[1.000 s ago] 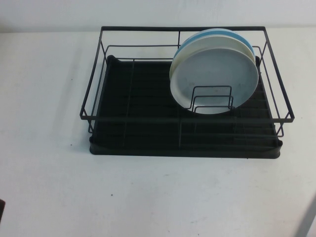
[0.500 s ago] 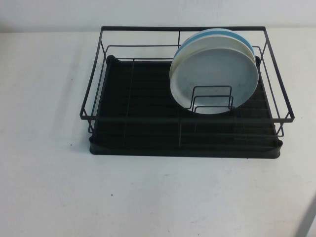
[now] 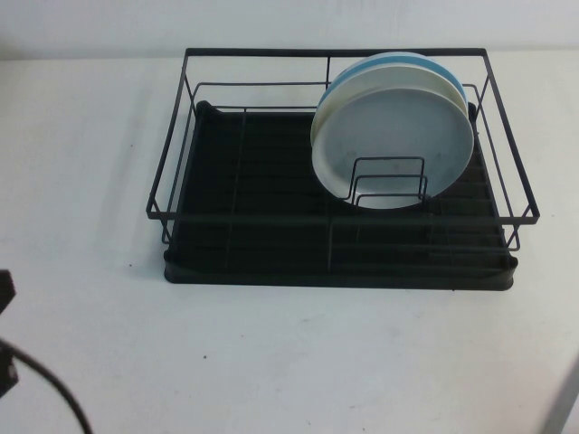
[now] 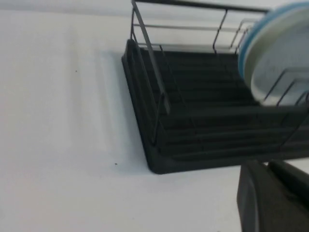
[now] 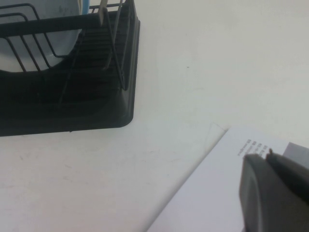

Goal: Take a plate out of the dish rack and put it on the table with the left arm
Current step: Grasp the plate from the shelf

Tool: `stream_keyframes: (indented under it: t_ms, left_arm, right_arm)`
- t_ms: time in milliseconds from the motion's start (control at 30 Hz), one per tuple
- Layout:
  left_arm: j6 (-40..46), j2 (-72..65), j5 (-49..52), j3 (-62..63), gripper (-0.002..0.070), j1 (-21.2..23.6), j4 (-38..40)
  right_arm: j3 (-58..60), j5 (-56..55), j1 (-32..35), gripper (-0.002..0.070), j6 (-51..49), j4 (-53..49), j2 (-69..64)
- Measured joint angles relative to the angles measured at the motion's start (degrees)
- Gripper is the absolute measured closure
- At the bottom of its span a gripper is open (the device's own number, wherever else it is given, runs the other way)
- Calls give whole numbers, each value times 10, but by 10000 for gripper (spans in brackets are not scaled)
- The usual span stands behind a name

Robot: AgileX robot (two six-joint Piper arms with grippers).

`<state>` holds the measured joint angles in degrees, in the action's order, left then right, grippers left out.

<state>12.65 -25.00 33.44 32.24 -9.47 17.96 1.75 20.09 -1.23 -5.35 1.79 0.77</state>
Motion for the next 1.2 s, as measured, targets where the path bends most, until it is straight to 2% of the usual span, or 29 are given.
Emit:
stream_keyframes:
  t_ms: [167,300,400,567,700,833,933,1033,1200]
  left_arm:
    - [212,-192,105,147,678,0,18]
    - [334,-341,194,273,678,-1,77]
    - [374,-440,231,363,678,-16,112]
    - [387,-584,273,513,658,-69,116]
    - [388,-685,321,623,566,-105,119]
    - [387,-768,357,719,379,-124,120]
    - [398,-806,365,774,277,-146,115]
    - [448,-815,357,796,244,-176,91]
    - [496,-816,296,803,231,-210,73]
  right_arm:
    - [0,0,0,696,0,0,0]
    - [0,0,0,696,0,0,0]
    - [0,0,0,697,0,0,0]
    - [0,0,0,696,0,0,0]
    - [0,0,0,697,0,0,0]
    - [0,0,0,696,0,0,0]
    - [0,0,0,697,0,0,0]
    - [0,0,0,696,0,0,0]
    - [0,0,0,696,0,0,0]
